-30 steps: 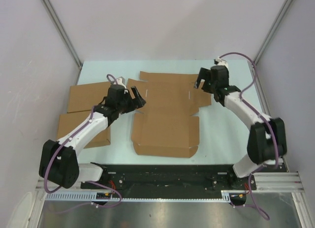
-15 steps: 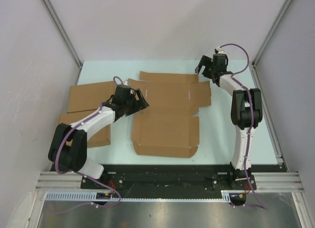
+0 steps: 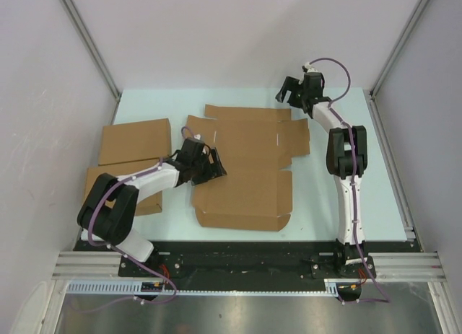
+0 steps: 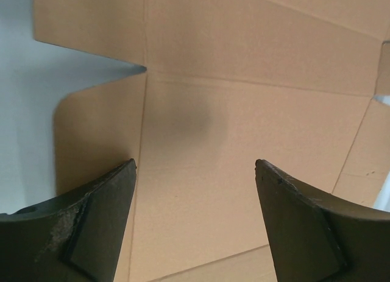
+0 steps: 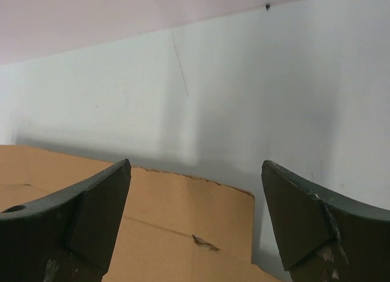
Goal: Fold the paper box
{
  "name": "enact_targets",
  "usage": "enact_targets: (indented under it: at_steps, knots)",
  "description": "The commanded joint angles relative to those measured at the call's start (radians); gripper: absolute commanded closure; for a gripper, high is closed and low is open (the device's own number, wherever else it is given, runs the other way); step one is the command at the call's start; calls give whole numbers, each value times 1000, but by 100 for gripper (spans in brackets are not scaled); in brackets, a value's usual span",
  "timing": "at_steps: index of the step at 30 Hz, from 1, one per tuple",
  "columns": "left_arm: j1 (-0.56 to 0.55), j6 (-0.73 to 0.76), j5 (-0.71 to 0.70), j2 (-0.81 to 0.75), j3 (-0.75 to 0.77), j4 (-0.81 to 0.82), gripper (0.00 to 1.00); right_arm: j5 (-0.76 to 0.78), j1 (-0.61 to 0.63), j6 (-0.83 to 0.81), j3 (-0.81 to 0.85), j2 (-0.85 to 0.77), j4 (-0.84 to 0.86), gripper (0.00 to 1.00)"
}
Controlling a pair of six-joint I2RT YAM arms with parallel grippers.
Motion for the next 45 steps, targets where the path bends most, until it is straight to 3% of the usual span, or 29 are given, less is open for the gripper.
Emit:
enact_targets:
  at_steps: [1, 8, 14, 16, 21, 24, 31, 32, 35, 36, 39, 42, 45]
  knots:
    - [-29, -13, 4, 42, 1, -9, 16, -34, 10, -8, 41, 61, -59, 7]
    - [-35, -18, 16, 23, -12, -21, 17, -52, 18, 17, -49, 49, -35, 18]
    - [-43, -22, 17, 3, -39, -16, 17, -97, 15, 47, -237, -37, 53, 56]
    - [-49, -25, 16, -12, -56, -4, 17, -100, 13, 55, -322, -77, 94, 73]
    - [-82, -38, 8, -30, -73, 7, 17, -58, 16, 89, -624, -279, 159, 78]
    - [-124, -45, 5, -41, -82, 10, 18, -17, 35, 96, -732, -397, 145, 95]
    - [-165, -50, -18, -125, -110, -13, 18, 101, 70, 50, -962, -614, 41, 97]
    - [-165, -50, -25, -139, -116, -21, 17, 124, 70, 47, -977, -634, 38, 96]
    - [-165, -33, -71, -181, -119, -47, 17, 190, 68, 53, -1000, -722, 21, 51]
    - [-164, -27, -106, -190, -105, -55, 17, 192, 67, 57, -999, -746, 25, 30]
    - [-162, 0, -145, -191, -49, -93, 16, 290, 73, 80, -956, -841, 24, 6]
    - [-161, 16, -160, -178, -4, -108, 16, 334, 108, 26, -852, -878, 2, 1]
    - [-150, 11, -153, -158, 13, -111, 16, 203, 125, -45, -762, -830, 48, 2]
